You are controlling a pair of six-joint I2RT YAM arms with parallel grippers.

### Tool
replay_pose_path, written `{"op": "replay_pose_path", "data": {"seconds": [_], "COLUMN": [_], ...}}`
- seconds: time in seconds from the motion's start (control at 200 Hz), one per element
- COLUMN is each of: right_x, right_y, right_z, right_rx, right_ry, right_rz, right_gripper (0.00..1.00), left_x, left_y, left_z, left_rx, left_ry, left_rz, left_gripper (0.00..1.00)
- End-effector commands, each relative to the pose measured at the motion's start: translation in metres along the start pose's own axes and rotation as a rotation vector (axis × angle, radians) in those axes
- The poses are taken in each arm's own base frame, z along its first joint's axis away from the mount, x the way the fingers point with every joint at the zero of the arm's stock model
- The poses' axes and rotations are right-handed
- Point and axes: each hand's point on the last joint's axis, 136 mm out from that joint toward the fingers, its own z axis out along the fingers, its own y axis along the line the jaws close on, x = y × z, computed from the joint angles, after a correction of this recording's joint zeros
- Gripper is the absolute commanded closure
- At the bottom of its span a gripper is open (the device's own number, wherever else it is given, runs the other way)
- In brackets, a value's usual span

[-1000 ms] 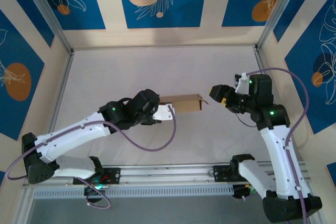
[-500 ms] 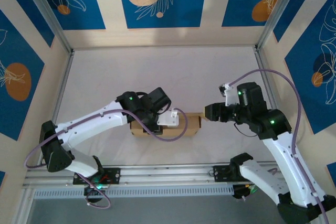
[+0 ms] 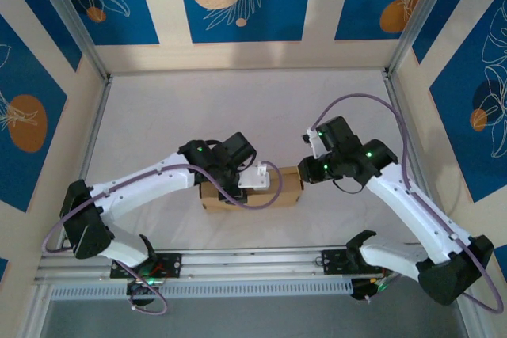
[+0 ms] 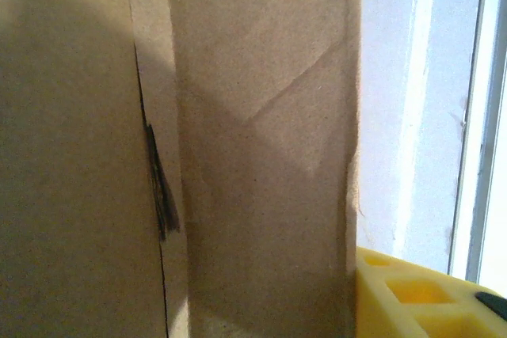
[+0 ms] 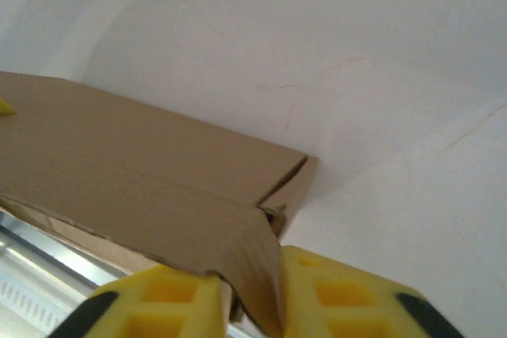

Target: Fold the paper box

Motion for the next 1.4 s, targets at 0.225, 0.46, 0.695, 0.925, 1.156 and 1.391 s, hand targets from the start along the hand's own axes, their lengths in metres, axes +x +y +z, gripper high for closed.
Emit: {"op": "replay_pose_path", "data": {"seconds": [0.225, 0.46, 0.695, 0.925, 1.156, 1.391], "right_x": [-0.004, 0.004, 0.007, 0.011, 0.024, 0.026], "right_y": [0.005, 0.0, -0.014, -0.022, -0.033, -0.036], "right_z": [0.003, 0.014, 0.022, 0.021, 0.025, 0.031], "right_rx": [0.016, 0.066, 0.117, 0.157, 0.246, 0.252], "right_ry": [0.056, 0.043, -0.051, -0.155, -0.225, -0.243], "right_rz": [0.008, 0.024, 0.112, 0.166, 0.125, 0.081], "right_gripper": [0.93, 1.0, 1.0, 1.0, 1.0, 1.0], "left_x": [-0.005, -0.008, -0.006, -0.008, -0.009, -0.008], "left_y": [0.008, 0.014, 0.023, 0.031, 0.044, 0.051], "left_z": [0.007, 0.007, 0.01, 0.008, 0.004, 0.002], "left_rx": [-0.02, -0.035, -0.058, -0.094, -0.143, -0.171], "left_ry": [-0.02, -0.027, -0.043, -0.064, -0.076, -0.068], "left_rz": [-0.002, -0.008, -0.044, -0.071, -0.088, -0.083], "left_gripper": [0.52, 0.52, 0.5, 0.49, 0.47, 0.4]}}
